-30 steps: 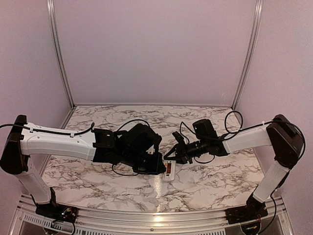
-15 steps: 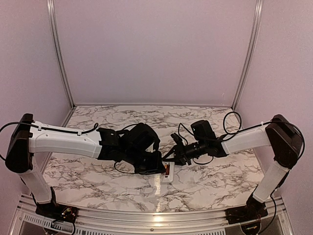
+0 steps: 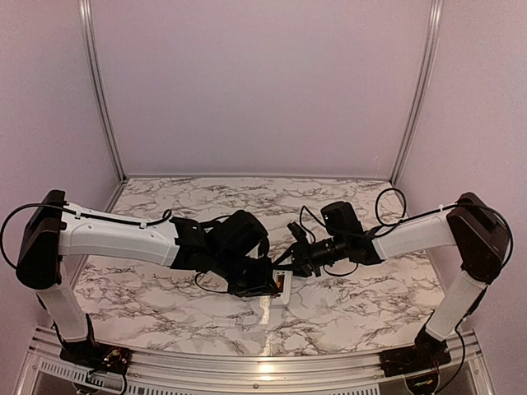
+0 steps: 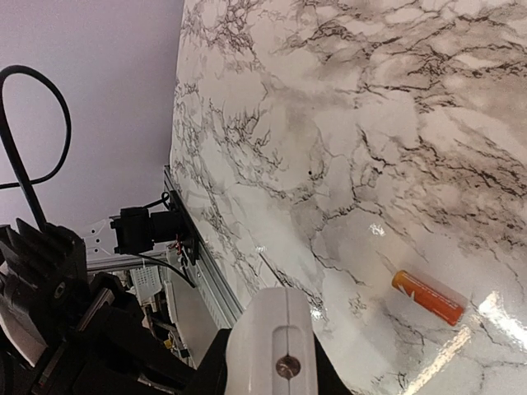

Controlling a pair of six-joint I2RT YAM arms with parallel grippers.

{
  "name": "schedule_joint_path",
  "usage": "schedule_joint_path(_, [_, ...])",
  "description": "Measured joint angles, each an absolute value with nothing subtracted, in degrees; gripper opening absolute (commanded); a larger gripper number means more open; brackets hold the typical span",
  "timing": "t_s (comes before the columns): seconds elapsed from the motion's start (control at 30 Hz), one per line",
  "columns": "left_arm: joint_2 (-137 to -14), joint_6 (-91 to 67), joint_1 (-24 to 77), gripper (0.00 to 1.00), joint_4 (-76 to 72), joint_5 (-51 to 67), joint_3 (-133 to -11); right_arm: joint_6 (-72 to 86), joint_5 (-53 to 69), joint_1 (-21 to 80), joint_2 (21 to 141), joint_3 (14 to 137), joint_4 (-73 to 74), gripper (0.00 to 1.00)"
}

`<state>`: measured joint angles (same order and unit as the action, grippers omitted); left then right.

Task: Load the batteries into the remote control
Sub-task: Place the battery in the battery compartment.

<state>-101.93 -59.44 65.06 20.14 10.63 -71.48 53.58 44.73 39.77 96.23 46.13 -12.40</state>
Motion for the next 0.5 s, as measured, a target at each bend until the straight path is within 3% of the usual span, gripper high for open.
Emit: schedule_joint_path(0.5, [-101.97,-62.61,63.31,0.12,17.93,11.94,-70.43,54.89,43.79,39.92,96.38,45.71,-14.68,0.00])
